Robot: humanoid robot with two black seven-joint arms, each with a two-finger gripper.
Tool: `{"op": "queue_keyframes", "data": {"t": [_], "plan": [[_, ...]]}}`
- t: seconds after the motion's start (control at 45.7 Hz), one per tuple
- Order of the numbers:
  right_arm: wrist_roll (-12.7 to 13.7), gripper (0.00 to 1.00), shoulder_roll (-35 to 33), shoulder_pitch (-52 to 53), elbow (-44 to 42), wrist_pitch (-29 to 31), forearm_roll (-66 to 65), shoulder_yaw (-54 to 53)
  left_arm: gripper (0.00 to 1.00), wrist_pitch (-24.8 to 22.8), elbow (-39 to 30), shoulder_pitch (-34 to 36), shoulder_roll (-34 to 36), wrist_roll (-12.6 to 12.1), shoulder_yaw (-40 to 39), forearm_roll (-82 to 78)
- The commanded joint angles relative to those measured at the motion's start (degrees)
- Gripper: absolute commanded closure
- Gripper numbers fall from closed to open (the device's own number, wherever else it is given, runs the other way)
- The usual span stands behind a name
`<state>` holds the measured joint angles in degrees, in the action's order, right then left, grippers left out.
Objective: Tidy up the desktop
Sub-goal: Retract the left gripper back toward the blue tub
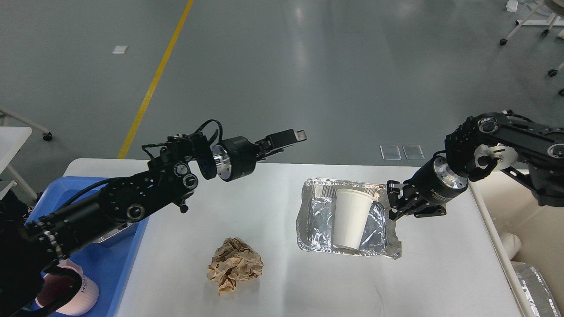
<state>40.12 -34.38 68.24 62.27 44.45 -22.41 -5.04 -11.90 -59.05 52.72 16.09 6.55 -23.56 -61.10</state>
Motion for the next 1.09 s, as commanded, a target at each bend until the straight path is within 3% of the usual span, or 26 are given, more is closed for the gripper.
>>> {"op": "queue_keyframes", "data": {"t": [0.0,0.197,0.35,0.613,0.81,1.072], "plan": [[-0.12,1.0,0.27,-0.56,-0.13,-0.06,0.44,-0.4,0.12,-1.63,-5.36,-4.28,9.83,0.13,-3.24,0.54],[-0.21,1.0,0.01,-0.91,-0.22,-0.06,3.34,-1.55,0.12,-4.01,-13.1,-16.23,24.07,0.65,-9.57,1.16],[-0.3,1.0,0.36,-1.18,-0.57,-0.06,4.74,-2.25,0.11,-6.81,-14.86,-27.11,30.05,3.73,-16.77,1.07],[-0.39,1.0,0.28,-1.35,-0.92,-0.06,4.83,-2.78,0.11,-10.07,-15.13,-39.35,39.19,4.17,-23.99,1.33],[-0.39,1.0,0.71,-1.44,-0.84,-0.15,4.74,-2.78,0.11,-10.96,-14.25,-42.61,45.08,4.17,-24.52,2.47],[-0.3,1.0,0.36,-1.44,-0.49,-0.15,4.39,-2.87,0.11,-10.52,-14.86,-42.7,45.53,4.08,-24.52,2.74]]}}
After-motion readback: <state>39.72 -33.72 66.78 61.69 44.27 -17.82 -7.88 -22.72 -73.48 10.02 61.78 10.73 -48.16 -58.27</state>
